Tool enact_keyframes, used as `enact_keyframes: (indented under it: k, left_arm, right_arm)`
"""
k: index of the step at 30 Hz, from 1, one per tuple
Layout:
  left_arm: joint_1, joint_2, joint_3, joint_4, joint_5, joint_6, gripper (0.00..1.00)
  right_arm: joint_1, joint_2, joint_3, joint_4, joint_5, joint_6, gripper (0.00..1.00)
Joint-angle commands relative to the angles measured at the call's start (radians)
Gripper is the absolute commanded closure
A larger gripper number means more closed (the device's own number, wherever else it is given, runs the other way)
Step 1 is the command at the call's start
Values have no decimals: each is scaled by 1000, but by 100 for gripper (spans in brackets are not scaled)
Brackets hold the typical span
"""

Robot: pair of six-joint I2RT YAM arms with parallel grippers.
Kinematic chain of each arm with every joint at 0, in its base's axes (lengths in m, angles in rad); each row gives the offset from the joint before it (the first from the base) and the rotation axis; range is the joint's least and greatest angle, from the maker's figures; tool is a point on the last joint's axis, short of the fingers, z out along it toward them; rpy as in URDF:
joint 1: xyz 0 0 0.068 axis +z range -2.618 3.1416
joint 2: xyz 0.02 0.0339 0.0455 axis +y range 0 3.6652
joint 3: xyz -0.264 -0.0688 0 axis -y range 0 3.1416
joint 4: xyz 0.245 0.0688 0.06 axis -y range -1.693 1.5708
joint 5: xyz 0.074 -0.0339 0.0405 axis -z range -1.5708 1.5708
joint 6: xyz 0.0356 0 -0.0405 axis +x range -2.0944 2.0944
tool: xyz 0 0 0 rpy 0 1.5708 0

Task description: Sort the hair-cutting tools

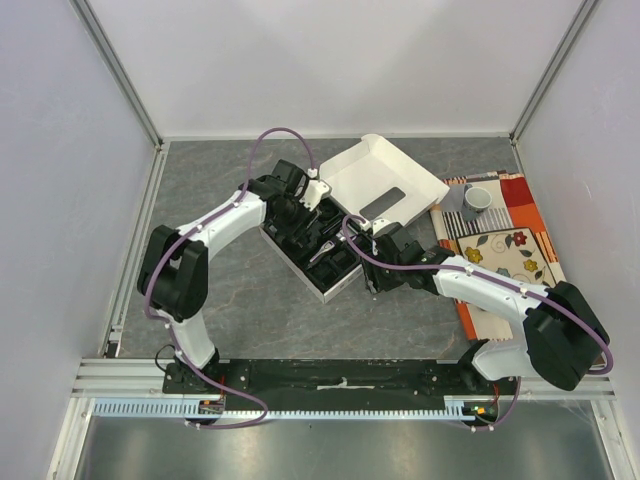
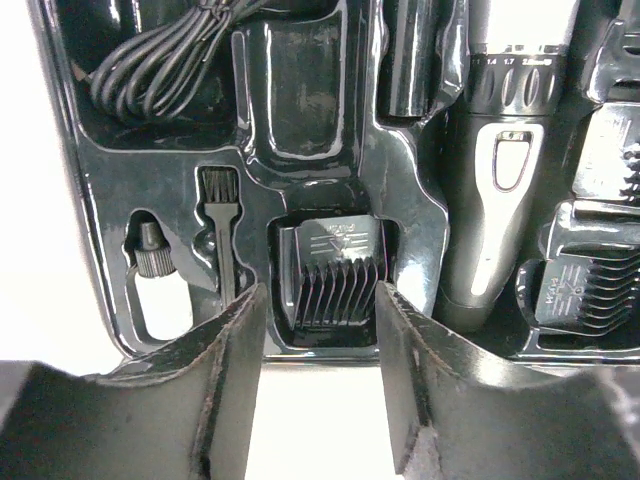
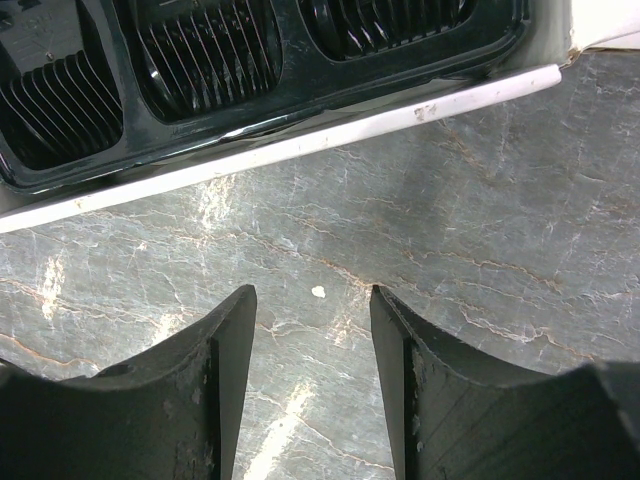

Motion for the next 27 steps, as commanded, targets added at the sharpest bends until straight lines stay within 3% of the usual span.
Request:
enact_keyframes:
  k: [1, 4, 7, 8, 9, 27]
  left_arm:
    - [-4, -76, -2, 38, -15, -7, 51]
    - [-10, -77, -4, 37, -15, -9, 57]
    - [-19, -62, -2, 27, -13, -10, 81]
    - [-20, -56, -1, 26, -12, -10, 94]
    - [-22, -51, -1, 26, -12, -10, 98]
    - [-25, 61, -13, 33, -62, -11, 98]
  right_arm:
    - [0, -25, -5, 36, -8, 6, 43]
    - [2, -21, -5, 38, -9, 6, 43]
    - [2, -21, -3, 38, -8, 6, 43]
    - [2, -19, -3, 38, -9, 6, 43]
    - [2, -19, -3, 38, -8, 4, 43]
    - [2, -7, -14, 58, -9, 7, 43]
